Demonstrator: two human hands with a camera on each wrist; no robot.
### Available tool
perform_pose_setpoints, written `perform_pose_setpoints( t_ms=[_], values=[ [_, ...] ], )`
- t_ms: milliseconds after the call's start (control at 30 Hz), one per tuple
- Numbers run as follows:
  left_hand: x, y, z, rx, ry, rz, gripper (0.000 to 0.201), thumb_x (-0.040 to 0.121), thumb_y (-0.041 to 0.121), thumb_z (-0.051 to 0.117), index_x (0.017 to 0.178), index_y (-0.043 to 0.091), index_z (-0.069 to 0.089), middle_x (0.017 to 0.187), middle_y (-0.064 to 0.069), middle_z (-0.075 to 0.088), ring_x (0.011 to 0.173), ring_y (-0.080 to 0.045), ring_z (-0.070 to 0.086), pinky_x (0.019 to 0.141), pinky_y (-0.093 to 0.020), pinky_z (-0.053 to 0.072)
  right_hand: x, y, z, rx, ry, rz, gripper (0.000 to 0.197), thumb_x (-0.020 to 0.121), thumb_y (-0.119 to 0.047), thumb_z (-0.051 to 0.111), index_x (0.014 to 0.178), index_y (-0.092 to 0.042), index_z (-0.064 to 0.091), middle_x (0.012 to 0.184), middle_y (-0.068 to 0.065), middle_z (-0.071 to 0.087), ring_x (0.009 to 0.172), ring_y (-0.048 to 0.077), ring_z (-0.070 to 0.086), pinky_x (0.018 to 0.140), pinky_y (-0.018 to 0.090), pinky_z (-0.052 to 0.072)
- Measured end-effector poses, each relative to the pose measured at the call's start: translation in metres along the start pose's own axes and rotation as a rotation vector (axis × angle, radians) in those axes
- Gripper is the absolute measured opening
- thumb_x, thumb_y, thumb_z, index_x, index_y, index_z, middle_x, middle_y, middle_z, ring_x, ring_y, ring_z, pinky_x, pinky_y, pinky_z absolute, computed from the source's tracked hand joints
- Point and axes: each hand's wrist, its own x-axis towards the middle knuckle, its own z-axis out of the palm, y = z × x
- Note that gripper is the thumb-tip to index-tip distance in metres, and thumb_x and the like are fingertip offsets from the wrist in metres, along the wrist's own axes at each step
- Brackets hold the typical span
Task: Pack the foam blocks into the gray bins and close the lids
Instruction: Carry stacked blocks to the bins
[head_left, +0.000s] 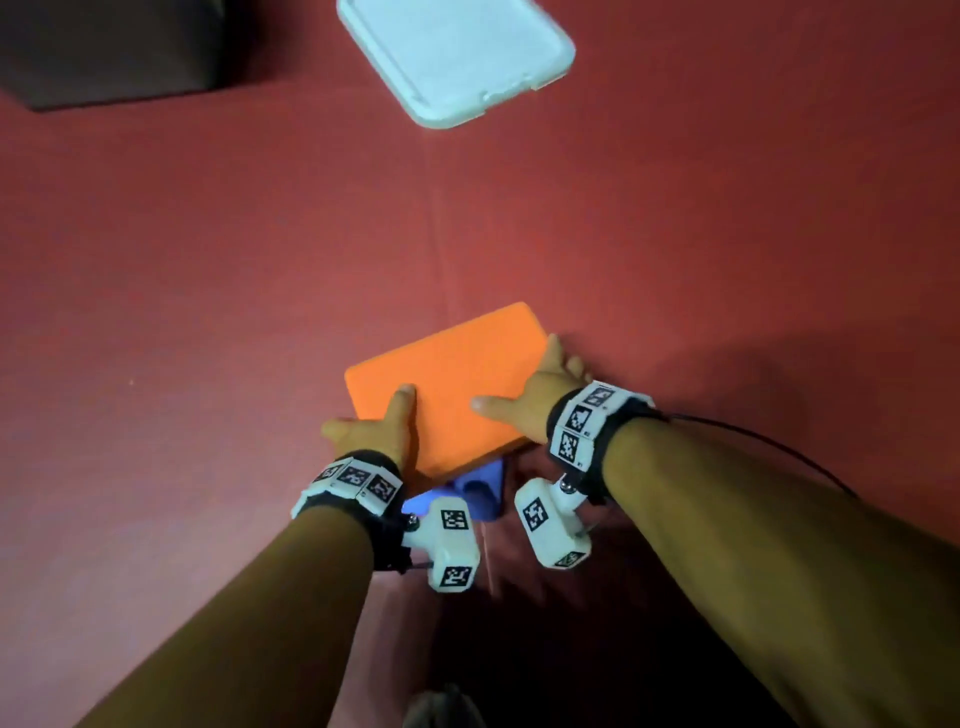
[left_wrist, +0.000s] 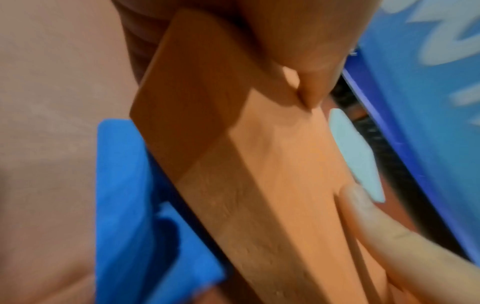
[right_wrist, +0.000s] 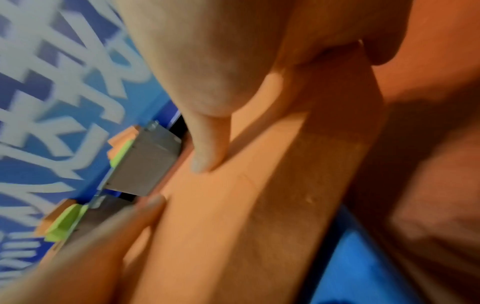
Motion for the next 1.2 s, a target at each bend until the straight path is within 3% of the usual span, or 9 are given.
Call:
perform_pose_setpoints(
  t_ms=[67, 167, 233, 567, 667, 800, 867, 1033, 1200],
  values=[
    [0.04, -0.022, 0.006, 0.035, 0.014, -0.036, 0.091, 0.08, 0.06, 0.065, 0.142, 0.002, 0.031, 0.137, -0.02, 0.05, 0.123, -0.037, 0.051, 0.098, -0.036, 0.037, 0.042, -0.027, 0.028, -0.101, -0.046, 0.012, 0.15, 0.045, -0.083, 0.07, 0.15, -0.023, -0.019, 0.152, 0.014, 0.012, 0.14, 0.036, 0.024, 0.115, 0.049, 0.023],
    [0.056, -0.049, 0.025, 0.039, -0.003, 0.048, 0.068, 0.083, 0.054, 0.063, 0.134, 0.013, 0.045, 0.109, -0.003, 0.059, 0.101, -0.023, 0.058, 0.081, -0.026, 0.035, 0.06, -0.017, 0.036, -0.107, -0.051, 0.071, 0.146, 0.042, -0.082, 0.072, 0.148, -0.03, -0.013, 0.144, 0.009, 0.021, 0.133, 0.033, 0.033, 0.111, 0.045, 0.03],
    [0.05, -0.046, 0.02, -0.004, 0.011, 0.075, 0.064, 0.081, 0.051, 0.067, 0.131, 0.016, 0.048, 0.105, 0.004, 0.057, 0.095, -0.018, 0.057, 0.081, -0.025, 0.036, 0.055, -0.018, 0.033, -0.102, -0.023, 0.051, 0.144, 0.043, -0.079, 0.074, 0.148, -0.031, -0.012, 0.145, 0.008, 0.021, 0.133, 0.03, 0.034, 0.111, 0.044, 0.031],
    [0.048, -0.027, 0.003, 0.082, -0.201, -0.061, 0.08, 0.082, 0.057, 0.064, 0.143, 0.017, 0.031, 0.113, 0.0, 0.051, 0.11, -0.027, 0.055, 0.087, -0.031, 0.037, 0.046, -0.034, 0.022, -0.163, -0.128, 0.158, 0.146, 0.051, -0.076, 0.075, 0.149, -0.028, -0.022, 0.152, 0.01, 0.012, 0.134, 0.031, 0.035, 0.112, 0.045, 0.032],
    [0.056, -0.012, -0.007, 0.165, -0.362, -0.174, 0.106, 0.063, 0.081, 0.06, 0.142, 0.015, 0.035, 0.129, -0.006, 0.055, 0.117, -0.033, 0.055, 0.1, -0.039, 0.043, 0.049, -0.036, 0.017, -0.187, -0.162, 0.181, 0.146, 0.052, -0.076, 0.075, 0.148, -0.028, -0.024, 0.155, 0.01, 0.006, 0.139, 0.033, 0.029, 0.113, 0.047, 0.026],
    [0.063, -0.001, -0.017, 0.262, -0.632, -0.346, 0.104, 0.04, 0.089, 0.058, 0.112, 0.014, 0.052, 0.107, -0.009, 0.066, 0.101, -0.041, 0.065, 0.093, -0.056, 0.05, 0.051, -0.033, 0.02, -0.168, -0.136, 0.176, 0.147, 0.048, -0.076, 0.077, 0.149, -0.03, -0.019, 0.152, 0.009, 0.011, 0.136, 0.034, 0.032, 0.111, 0.046, 0.029],
    [0.068, -0.007, -0.016, 0.269, -0.609, -0.32, 0.124, 0.031, 0.097, 0.057, 0.119, 0.01, 0.058, 0.111, -0.013, 0.068, 0.097, -0.041, 0.067, 0.092, -0.055, 0.051, 0.052, -0.032, 0.022, -0.142, -0.112, 0.165, 0.147, 0.046, -0.075, 0.078, 0.149, -0.031, -0.016, 0.15, 0.008, 0.015, 0.134, 0.034, 0.035, 0.11, 0.044, 0.032],
    [0.065, -0.011, -0.013, 0.225, -0.531, -0.241, 0.141, 0.028, 0.097, 0.056, 0.141, 0.014, 0.044, 0.133, -0.012, 0.058, 0.114, -0.034, 0.059, 0.105, -0.047, 0.043, 0.051, -0.032, 0.024, -0.081, -0.101, 0.171, 0.144, 0.049, -0.069, 0.082, 0.15, -0.03, -0.013, 0.15, 0.008, 0.016, 0.135, 0.032, 0.034, 0.109, 0.043, 0.032],
    [0.061, -0.007, -0.012, 0.08, -0.525, -0.298, 0.121, 0.036, 0.082, 0.068, 0.136, 0.017, 0.047, 0.123, -0.007, 0.062, 0.103, -0.029, 0.062, 0.094, -0.043, 0.049, 0.057, -0.031, 0.025, -0.17, -0.092, 0.186, 0.145, 0.042, -0.078, 0.077, 0.148, -0.033, -0.01, 0.144, 0.01, 0.026, 0.131, 0.034, 0.034, 0.108, 0.049, 0.033]
  ],
)
